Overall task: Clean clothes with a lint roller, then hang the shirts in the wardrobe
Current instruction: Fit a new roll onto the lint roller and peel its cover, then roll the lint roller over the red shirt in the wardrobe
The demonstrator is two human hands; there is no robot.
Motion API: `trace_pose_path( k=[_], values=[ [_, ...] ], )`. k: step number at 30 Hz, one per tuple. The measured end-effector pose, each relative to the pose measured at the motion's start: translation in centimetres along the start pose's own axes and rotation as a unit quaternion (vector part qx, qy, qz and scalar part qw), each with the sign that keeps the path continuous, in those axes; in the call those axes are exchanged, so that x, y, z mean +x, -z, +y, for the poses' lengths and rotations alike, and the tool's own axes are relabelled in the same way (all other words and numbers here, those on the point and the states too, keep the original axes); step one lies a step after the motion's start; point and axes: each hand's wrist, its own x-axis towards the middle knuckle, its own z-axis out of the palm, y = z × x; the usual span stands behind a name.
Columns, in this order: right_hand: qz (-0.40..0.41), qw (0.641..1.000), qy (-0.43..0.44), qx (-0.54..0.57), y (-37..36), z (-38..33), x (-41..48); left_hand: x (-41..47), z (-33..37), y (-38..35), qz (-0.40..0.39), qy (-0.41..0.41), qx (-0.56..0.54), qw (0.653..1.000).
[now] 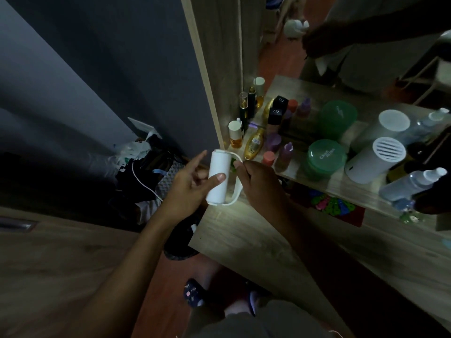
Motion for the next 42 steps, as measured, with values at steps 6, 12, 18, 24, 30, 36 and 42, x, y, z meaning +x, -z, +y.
trace_pose_path(
  k=[6, 12, 18, 24, 30, 36, 42],
  values=[
    [0.049, 0.997, -0.003, -0.051, -0.9, 0.4, 0.0, -0.3, -0.3, -0.6, -0.020, 0.003, -0.046, 0.999],
    [0.022, 0.999, -0.001, -0.025, -1.0, 0.0, -0.1, 0.3, -0.1, 0.1, 0.019, 0.032, -0.036, 0.999],
    [-0.080, 0.996, -0.031, 0.039, -1.2, 0.2, -0.9, 0.9, -0.9, 0.9, 0.059, 0.003, 0.005, 0.998],
    [-0.143, 0.984, -0.095, 0.052, -2.9, -1.0, -1.2, -0.7, -1.6, 2.3, 0.078, -0.065, 0.090, 0.991],
    [-0.189, 0.977, -0.053, 0.080, -7.7, -6.2, 1.3, -5.1, -1.3, 9.3, 0.203, -0.119, 0.074, 0.969],
    [-0.254, 0.966, 0.023, 0.039, -15.0, -15.7, 2.9, -12.6, -3.8, 20.4, 0.408, -0.078, 0.141, 0.899],
    [-0.323, 0.927, -0.008, 0.192, -23.3, -25.8, 1.5, -18.6, -9.0, 31.8, 0.513, 0.083, 0.267, 0.811]
  ],
)
